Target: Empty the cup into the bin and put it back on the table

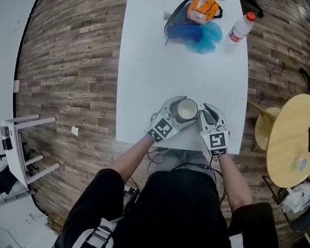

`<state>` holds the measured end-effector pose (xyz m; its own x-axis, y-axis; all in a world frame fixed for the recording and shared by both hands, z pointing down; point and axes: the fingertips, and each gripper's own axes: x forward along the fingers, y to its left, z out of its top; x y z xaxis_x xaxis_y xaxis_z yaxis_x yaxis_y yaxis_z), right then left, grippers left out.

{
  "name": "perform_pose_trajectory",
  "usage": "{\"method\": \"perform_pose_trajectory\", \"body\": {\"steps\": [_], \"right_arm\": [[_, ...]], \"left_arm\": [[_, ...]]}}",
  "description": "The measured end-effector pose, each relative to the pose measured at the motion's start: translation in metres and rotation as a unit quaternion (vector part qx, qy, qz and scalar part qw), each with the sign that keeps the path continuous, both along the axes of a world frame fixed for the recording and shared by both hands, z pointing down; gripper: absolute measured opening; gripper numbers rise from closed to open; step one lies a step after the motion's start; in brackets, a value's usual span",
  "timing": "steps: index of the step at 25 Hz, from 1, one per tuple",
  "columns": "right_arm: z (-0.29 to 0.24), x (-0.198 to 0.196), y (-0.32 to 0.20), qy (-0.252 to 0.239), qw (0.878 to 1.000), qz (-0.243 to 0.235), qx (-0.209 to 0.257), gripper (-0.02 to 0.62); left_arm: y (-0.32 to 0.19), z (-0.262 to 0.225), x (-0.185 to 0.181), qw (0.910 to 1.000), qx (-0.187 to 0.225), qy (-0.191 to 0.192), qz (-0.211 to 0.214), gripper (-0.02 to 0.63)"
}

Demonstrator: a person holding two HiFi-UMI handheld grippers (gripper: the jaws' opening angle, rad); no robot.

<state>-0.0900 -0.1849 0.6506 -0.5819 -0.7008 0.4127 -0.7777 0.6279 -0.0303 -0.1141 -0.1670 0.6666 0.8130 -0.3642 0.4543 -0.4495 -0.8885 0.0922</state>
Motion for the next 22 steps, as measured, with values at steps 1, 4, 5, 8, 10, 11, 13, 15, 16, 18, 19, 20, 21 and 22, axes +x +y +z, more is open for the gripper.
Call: {"method": "perform_pose_trajectory", "body": {"steps": [1, 4, 5, 8, 10, 11, 13, 15, 16, 18, 19, 20, 21, 22], "right_arm": [[0.002, 0.001, 0.000, 0.000, 1.000, 0.002, -0.003, 0.055], [0.005, 0.004, 0.001, -0.007, 1.000, 0.007, -0.011, 0.057], [0.006, 0.004, 0.001, -0.008, 1.000, 0.008, -0.012, 0.057], [0.005, 0.003, 0.003, -0.008, 1.000, 0.008, -0.013, 0.057], [0.006, 0.002, 0.007, -0.012, 1.000, 0.007, -0.023, 0.057], [0.006, 0.002, 0.009, -0.014, 0.999, 0.007, -0.029, 0.057], [0.006, 0.004, 0.012, -0.019, 0.999, 0.009, -0.037, 0.061], [0.004, 0.005, 0.016, -0.022, 0.999, 0.010, -0.043, 0.083], [0.003, 0.005, 0.018, -0.022, 0.999, 0.010, -0.044, 0.093], [0.002, 0.005, 0.021, -0.019, 0.999, 0.014, -0.045, 0.105], [0.001, 0.007, 0.023, -0.016, 0.999, 0.018, -0.044, 0.107], [0.000, 0.009, 0.024, -0.014, 0.999, 0.024, -0.043, 0.109], [-0.002, 0.011, 0.025, -0.012, 0.999, 0.030, -0.040, 0.109], [-0.005, 0.014, 0.026, -0.011, 0.999, 0.036, -0.037, 0.109]], "left_arm": [[0.000, 0.000, 0.001, 1.0000, 0.002, 0.002, 0.001, 0.408], [0.000, -0.001, 0.004, 0.9999, 0.011, 0.009, 0.004, 0.408], [0.000, -0.001, 0.005, 0.9998, 0.014, 0.011, 0.004, 0.408], [0.002, 0.000, 0.003, 0.9998, 0.019, 0.007, 0.006, 0.408], [0.005, -0.001, 0.001, 0.9998, 0.013, 0.013, 0.005, 0.408], [0.006, -0.002, 0.000, 0.9998, 0.008, 0.017, 0.002, 0.409], [0.007, -0.006, -0.002, 0.9997, 0.000, 0.023, -0.003, 0.409], [0.010, -0.008, -0.003, 0.9996, -0.005, 0.025, -0.006, 0.408], [0.011, -0.009, -0.005, 0.9996, -0.006, 0.025, -0.008, 0.410], [0.015, -0.011, -0.010, 0.9997, -0.005, 0.023, -0.011, 0.410], [0.018, -0.013, -0.013, 0.9996, -0.007, 0.022, -0.013, 0.409], [0.020, -0.014, -0.017, 0.9995, -0.010, 0.023, -0.017, 0.410], [0.022, -0.016, -0.021, 0.9993, -0.014, 0.026, -0.024, 0.408], [0.023, -0.018, -0.028, 0.9988, -0.018, 0.030, -0.034, 0.408]]}}
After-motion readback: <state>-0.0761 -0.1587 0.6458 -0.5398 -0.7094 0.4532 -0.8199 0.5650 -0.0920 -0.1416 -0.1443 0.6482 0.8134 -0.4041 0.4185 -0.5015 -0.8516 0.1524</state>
